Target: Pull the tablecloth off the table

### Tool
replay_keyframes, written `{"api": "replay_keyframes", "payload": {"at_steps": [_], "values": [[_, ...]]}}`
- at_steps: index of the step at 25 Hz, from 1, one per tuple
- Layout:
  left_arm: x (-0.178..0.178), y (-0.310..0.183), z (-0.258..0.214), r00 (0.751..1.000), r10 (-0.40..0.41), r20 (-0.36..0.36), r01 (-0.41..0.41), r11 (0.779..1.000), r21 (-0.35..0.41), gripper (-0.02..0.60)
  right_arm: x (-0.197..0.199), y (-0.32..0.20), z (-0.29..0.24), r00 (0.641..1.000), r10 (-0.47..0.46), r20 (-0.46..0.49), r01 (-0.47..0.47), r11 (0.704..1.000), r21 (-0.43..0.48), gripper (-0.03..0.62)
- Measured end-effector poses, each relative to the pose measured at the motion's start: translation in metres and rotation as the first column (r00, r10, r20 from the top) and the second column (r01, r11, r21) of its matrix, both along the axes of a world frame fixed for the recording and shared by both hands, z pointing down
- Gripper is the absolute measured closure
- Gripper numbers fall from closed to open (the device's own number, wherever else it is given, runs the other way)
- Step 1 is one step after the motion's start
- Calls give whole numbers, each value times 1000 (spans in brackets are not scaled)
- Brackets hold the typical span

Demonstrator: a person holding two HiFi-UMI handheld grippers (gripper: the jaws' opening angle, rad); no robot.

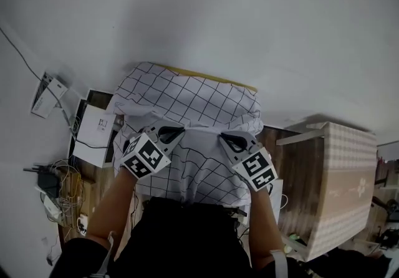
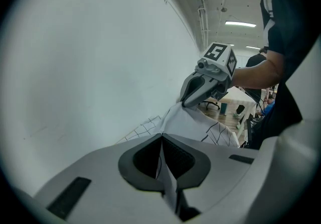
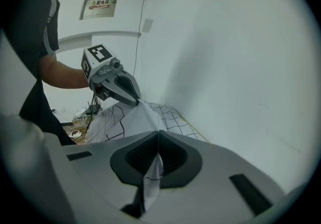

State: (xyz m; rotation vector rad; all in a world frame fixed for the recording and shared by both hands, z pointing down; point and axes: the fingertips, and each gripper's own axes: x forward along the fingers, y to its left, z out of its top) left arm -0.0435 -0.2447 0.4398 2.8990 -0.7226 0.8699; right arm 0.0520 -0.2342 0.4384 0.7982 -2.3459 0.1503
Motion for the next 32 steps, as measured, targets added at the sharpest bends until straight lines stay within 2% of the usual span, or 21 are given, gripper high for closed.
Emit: {"api": "replay_keyframes", "payload": {"at_steps": [17, 32], "values": [[15, -17, -52, 1000, 12, -15, -11, 994, 111, 569, 14, -11, -51, 1000, 16, 3, -16, 996, 90, 572], [20, -22, -101, 999, 24, -23, -18, 979, 203, 569, 19, -11, -95, 1000, 14, -12, -12, 987, 158, 572]]}}
